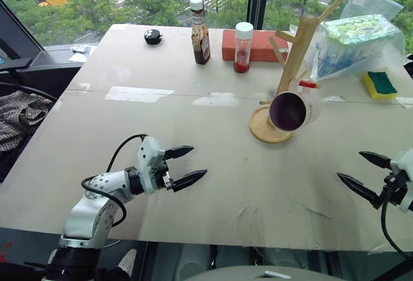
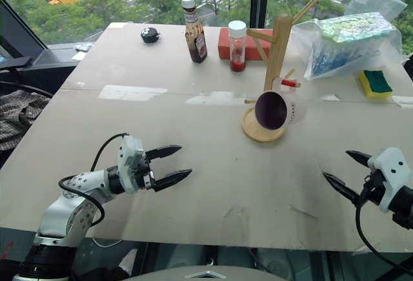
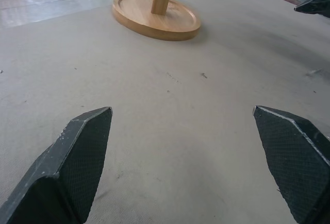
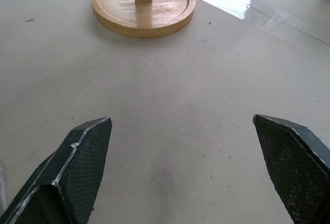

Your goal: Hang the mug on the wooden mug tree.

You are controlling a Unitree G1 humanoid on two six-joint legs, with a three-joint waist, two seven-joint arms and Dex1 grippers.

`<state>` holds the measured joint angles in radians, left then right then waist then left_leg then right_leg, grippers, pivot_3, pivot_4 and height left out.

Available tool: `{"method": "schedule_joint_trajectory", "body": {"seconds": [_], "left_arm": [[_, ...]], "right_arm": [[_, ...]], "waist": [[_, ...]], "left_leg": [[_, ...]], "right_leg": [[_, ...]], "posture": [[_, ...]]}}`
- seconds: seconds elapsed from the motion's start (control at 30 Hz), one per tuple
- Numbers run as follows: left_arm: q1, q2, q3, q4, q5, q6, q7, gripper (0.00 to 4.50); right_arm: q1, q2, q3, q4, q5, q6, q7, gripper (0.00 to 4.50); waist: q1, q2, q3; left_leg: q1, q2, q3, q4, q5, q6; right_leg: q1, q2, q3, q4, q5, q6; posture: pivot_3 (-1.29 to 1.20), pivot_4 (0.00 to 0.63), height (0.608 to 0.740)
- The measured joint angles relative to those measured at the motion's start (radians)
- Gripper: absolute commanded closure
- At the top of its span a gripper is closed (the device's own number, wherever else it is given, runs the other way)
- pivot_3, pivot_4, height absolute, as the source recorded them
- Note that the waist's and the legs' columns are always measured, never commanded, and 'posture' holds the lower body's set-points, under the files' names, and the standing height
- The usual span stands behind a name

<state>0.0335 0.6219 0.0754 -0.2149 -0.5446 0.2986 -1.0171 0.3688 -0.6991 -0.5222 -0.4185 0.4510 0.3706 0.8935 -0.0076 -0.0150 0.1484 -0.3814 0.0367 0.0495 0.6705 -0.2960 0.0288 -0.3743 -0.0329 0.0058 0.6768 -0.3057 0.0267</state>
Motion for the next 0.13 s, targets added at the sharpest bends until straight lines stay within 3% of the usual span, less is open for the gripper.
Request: {"method": "schedule_joint_trajectory", "body": {"seconds": [0.13], "left_arm": [[-0.009, 0.000, 0.000, -0.011, -0.007, 0.020, 0.009, 0.00]], "right_arm": [[-0.008, 0.000, 0.014, -0.014, 0.002, 0.008, -0.020, 0.05]], "waist": [[0.000, 0.000, 0.000]], "left_leg": [[0.000, 0.000, 0.000, 0.000, 0.000, -0.001]], "right_leg": [[0.000, 0.000, 0.000, 0.000, 0.000, 0.000]], "posture": [[0.00, 0.150, 0.740]]}}
